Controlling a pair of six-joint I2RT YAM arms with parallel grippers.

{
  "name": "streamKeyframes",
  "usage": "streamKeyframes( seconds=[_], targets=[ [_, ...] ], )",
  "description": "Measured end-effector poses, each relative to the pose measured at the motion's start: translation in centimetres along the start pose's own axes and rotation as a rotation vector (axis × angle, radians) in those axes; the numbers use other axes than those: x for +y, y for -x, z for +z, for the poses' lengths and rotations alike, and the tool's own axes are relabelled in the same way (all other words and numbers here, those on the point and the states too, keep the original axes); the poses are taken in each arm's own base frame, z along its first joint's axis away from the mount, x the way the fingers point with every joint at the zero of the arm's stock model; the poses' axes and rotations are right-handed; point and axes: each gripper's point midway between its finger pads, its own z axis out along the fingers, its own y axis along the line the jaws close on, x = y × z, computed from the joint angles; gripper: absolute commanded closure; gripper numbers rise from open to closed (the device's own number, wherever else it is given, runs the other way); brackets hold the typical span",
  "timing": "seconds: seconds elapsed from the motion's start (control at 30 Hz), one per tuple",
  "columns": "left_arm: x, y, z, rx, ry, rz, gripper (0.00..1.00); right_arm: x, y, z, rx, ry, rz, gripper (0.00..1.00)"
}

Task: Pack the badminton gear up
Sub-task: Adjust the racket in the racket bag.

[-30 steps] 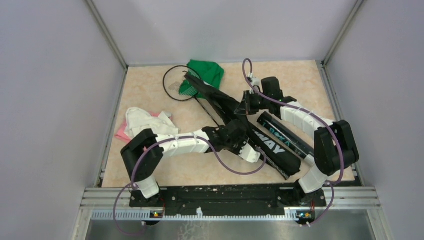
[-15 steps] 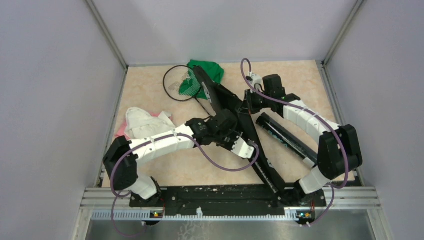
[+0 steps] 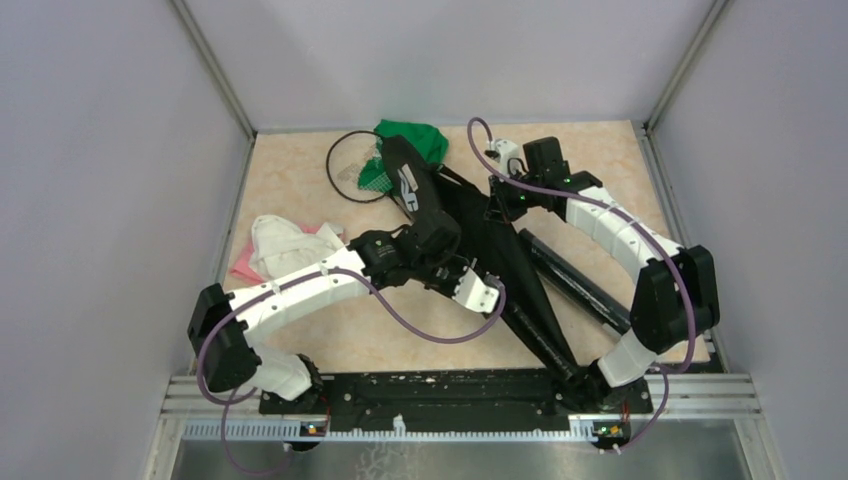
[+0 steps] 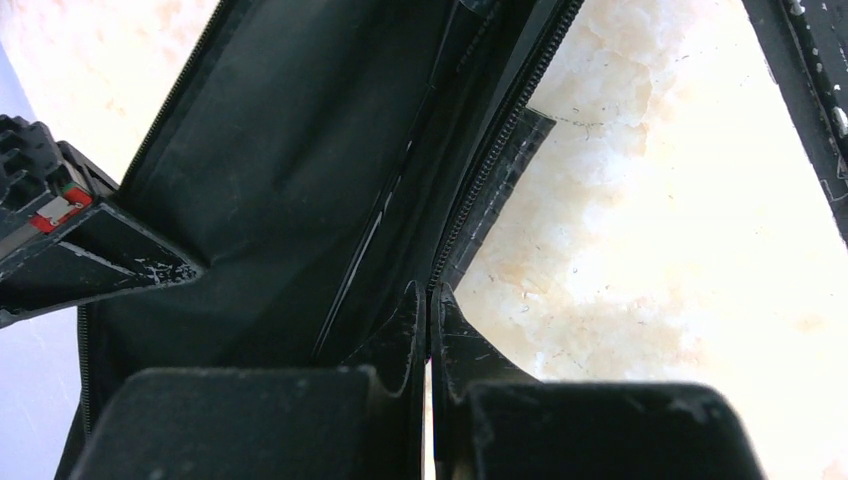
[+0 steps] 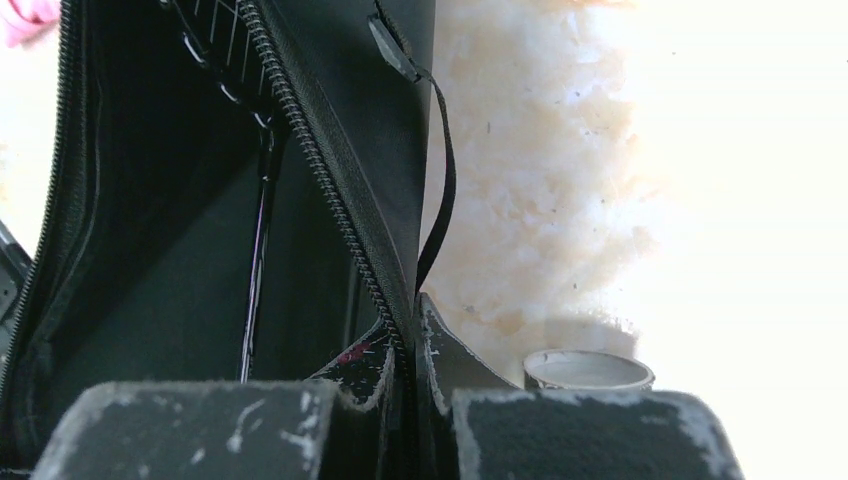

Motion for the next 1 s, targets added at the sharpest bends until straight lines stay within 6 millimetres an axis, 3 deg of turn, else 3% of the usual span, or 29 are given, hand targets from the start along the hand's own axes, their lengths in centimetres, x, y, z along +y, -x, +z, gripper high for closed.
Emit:
streamKeyframes(
  seconds=[0.47, 1.0],
  targets=[
    [-1.6, -0.7, -0.4, 0.014, -0.045, 0.030, 1.00, -2.0, -0.3, -0.2, 0.069, -0.042, -0.140, 1.00],
    [-3.7, -3.3, 0.1, 0.091, -0.089, 0.065, 1.00, -3.2, -0.8, 0.3, 0.121, -0.023, -0.295, 1.00]
  ],
)
